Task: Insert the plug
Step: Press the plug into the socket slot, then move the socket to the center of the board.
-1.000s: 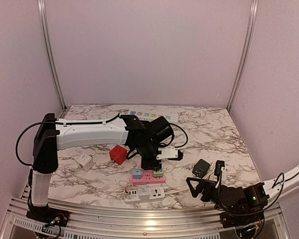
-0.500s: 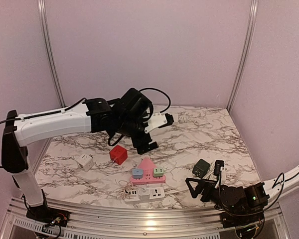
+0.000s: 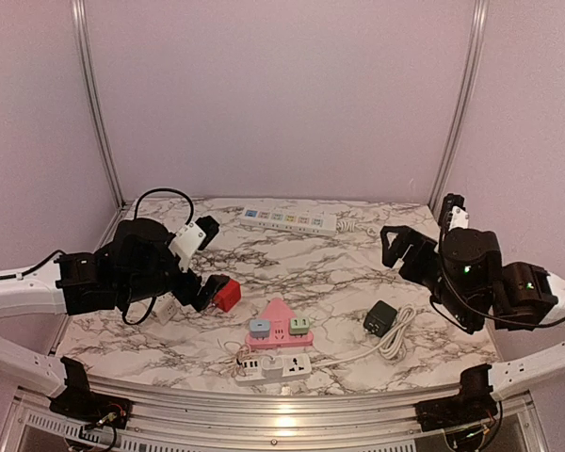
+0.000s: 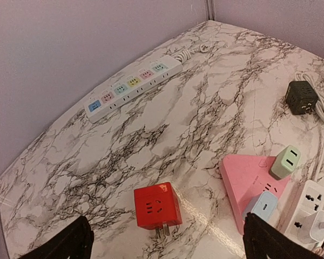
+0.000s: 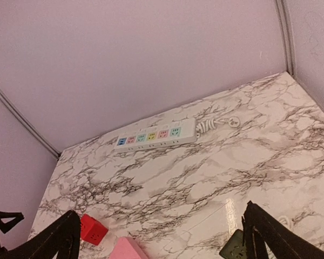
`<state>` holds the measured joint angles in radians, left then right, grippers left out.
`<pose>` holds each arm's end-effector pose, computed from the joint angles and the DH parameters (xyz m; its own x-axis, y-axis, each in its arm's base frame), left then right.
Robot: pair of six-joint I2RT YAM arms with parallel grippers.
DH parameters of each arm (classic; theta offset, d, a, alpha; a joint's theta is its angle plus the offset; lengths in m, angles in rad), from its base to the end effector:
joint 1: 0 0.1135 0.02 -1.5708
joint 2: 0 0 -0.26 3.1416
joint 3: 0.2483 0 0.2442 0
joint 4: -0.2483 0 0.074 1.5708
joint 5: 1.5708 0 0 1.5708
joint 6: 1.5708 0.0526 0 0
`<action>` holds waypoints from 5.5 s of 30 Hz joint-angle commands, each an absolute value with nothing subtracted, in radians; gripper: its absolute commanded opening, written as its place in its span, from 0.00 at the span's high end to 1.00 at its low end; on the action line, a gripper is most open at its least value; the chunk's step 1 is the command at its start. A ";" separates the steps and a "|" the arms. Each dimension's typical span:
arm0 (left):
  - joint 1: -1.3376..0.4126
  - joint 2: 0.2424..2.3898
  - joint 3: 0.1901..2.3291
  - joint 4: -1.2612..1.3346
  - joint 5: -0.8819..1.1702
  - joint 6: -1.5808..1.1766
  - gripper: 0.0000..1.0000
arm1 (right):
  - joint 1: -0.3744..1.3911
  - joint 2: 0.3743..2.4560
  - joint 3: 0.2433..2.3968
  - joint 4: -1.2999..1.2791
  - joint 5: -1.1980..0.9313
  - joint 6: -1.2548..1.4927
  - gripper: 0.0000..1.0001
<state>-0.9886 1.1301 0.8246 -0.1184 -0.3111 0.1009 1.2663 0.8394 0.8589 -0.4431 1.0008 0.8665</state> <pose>0.1597 -0.2133 0.2837 -0.1604 0.4180 -0.8942 0.6613 0.7180 0.2171 0.0948 0.1538 0.3295 -0.2968 0.4274 -0.8540 -0.0904 0.8777 0.4706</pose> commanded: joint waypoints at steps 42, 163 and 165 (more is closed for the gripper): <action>-0.989 0.818 0.393 0.245 -0.305 -0.159 0.01 | 0.136 2.390 1.825 -0.264 -0.111 0.621 0.28; -1.055 0.728 0.284 0.350 -0.271 -0.265 0.01 | 0.572 2.475 1.996 -0.680 -0.372 -0.148 0.31; -1.057 0.732 0.285 0.350 -0.269 -0.265 0.01 | 0.588 2.470 1.983 -0.697 -0.349 -0.172 0.31</action>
<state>-1.0492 0.7425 0.2905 0.3172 -0.2775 -0.2554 0.5293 2.4638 2.0361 -0.5411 -0.4244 -0.0555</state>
